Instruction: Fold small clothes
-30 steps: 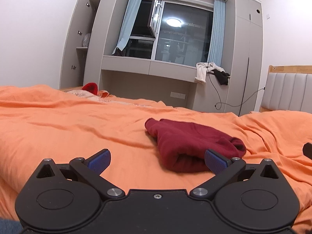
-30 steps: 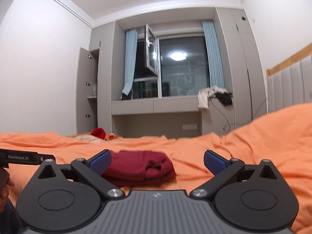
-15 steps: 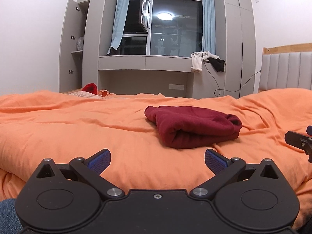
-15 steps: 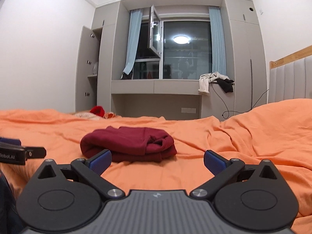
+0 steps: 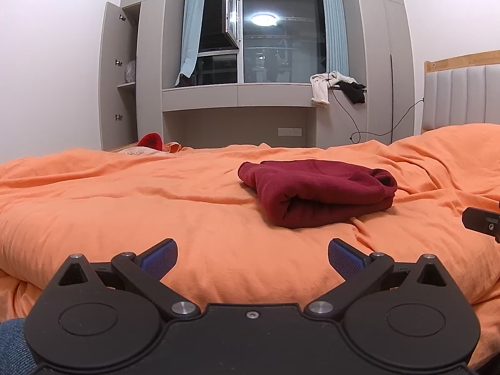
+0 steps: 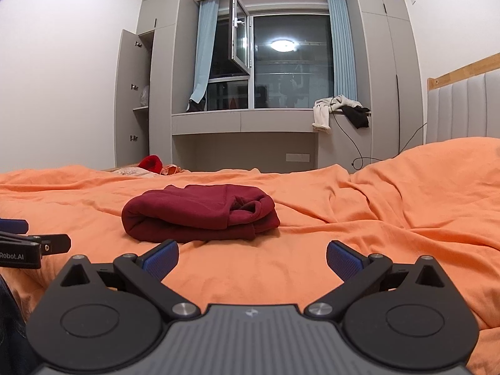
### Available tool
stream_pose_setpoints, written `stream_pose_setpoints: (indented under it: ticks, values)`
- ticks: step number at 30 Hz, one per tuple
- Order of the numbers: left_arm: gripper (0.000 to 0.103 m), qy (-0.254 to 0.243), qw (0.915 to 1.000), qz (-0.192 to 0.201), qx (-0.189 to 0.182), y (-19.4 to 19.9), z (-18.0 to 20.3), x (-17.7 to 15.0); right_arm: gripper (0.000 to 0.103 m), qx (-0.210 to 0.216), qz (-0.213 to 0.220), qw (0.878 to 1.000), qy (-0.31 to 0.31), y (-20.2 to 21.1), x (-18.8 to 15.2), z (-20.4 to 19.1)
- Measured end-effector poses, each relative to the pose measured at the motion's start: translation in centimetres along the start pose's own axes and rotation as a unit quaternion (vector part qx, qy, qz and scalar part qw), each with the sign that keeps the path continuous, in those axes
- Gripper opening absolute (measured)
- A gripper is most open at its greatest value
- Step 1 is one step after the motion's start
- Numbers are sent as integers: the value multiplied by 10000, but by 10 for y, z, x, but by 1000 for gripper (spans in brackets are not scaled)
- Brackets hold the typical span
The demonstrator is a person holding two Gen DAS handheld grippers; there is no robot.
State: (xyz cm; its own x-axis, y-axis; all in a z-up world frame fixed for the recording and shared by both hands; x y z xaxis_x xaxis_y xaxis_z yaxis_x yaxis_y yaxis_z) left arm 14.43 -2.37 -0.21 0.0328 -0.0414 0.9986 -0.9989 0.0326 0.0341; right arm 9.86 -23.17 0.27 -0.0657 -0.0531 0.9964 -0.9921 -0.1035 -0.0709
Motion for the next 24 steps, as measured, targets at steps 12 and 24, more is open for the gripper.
stream_pose_setpoints:
  ticks: [12, 24]
  values:
    - [102, 0, 10000, 2, 0, -1, 1, 1, 103, 1, -52, 10000, -11, -2, -1, 0]
    - [102, -9, 10000, 0, -1, -1, 1, 1, 103, -5, -61, 10000, -23, -3, -2, 1]
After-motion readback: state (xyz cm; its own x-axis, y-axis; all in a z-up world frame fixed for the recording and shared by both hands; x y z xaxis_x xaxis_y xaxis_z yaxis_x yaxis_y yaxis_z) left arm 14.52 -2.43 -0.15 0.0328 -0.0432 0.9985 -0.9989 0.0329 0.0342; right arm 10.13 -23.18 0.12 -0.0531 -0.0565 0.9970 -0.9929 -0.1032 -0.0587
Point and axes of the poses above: each gripper's, at about its wrist camera, not at the fingertips, and y roughly against the way its jaws point, z to its right, x to its top, the point moved 2 cm from there along -y, roughly the way its jaws point, and after that the axes turned 15 degrees about z, right-handed, at the moved point
